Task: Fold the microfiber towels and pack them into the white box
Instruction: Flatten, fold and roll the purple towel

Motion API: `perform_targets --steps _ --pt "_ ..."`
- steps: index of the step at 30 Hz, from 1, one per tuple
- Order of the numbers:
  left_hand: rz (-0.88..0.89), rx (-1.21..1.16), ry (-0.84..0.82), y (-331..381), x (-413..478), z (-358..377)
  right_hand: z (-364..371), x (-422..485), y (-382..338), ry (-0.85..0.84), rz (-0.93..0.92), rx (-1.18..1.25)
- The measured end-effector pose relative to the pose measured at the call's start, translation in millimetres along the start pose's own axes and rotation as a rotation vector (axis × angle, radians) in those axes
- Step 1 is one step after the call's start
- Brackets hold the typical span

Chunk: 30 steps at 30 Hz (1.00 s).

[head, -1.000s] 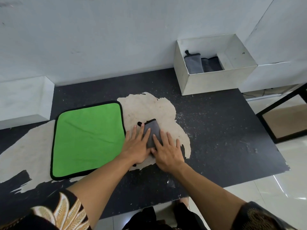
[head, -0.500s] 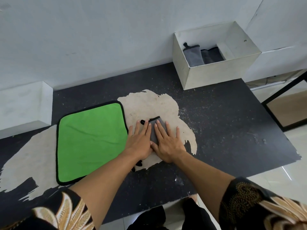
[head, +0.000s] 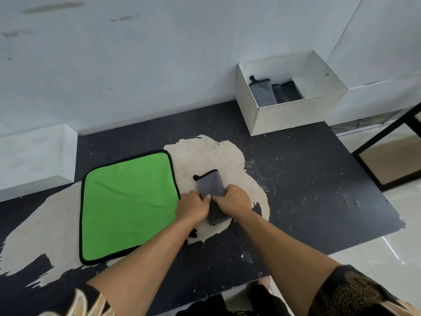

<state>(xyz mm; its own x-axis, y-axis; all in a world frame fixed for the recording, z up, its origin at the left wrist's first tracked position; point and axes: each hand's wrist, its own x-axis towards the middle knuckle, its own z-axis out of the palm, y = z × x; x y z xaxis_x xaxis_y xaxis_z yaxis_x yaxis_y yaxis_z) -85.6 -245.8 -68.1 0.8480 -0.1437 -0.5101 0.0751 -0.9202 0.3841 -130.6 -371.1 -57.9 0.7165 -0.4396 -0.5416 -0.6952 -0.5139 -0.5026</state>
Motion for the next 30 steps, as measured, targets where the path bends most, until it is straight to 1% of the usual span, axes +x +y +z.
perform_targets --steps 5,6,8,9,10,15,17,20,23,25,28,30 --pt "0.004 -0.221 -0.102 27 1 -19 -24 -6 -6 -0.167 0.120 0.867" --pt "0.007 -0.294 -0.136 36 0 -24 -31 -9 -7 -0.187 0.123 0.993" --pt "0.060 -0.458 -0.143 55 -5 -35 -47 -12 -9 -0.173 0.081 1.102" --pt "0.115 -0.493 -0.111 67 -8 -42 -56 -14 -10 -0.144 0.049 1.114" --pt "0.177 -0.479 -0.063 79 -11 -48 -66 -14 -12 -0.104 0.015 1.108" --pt "0.432 -0.253 0.171 152 -19 -73 -132 1 -18 0.133 -0.117 1.040" --pt "0.486 -0.223 0.229 184 -14 -78 -166 14 -18 0.215 -0.159 0.982" --pt "0.527 -0.206 0.274 236 -4 -81 -218 39 -10 0.247 -0.202 0.962" --pt "0.575 -0.212 0.241 286 11 -78 -267 68 6 0.218 -0.235 0.955" --pt "0.600 -0.227 0.157 317 20 -74 -296 93 18 0.222 -0.260 0.900" --pt "0.547 -0.364 -0.010 364 37 -68 -343 135 31 0.252 -0.269 0.831" --pt "0.501 -0.441 -0.036 387 54 -62 -370 158 32 0.237 -0.265 0.760"
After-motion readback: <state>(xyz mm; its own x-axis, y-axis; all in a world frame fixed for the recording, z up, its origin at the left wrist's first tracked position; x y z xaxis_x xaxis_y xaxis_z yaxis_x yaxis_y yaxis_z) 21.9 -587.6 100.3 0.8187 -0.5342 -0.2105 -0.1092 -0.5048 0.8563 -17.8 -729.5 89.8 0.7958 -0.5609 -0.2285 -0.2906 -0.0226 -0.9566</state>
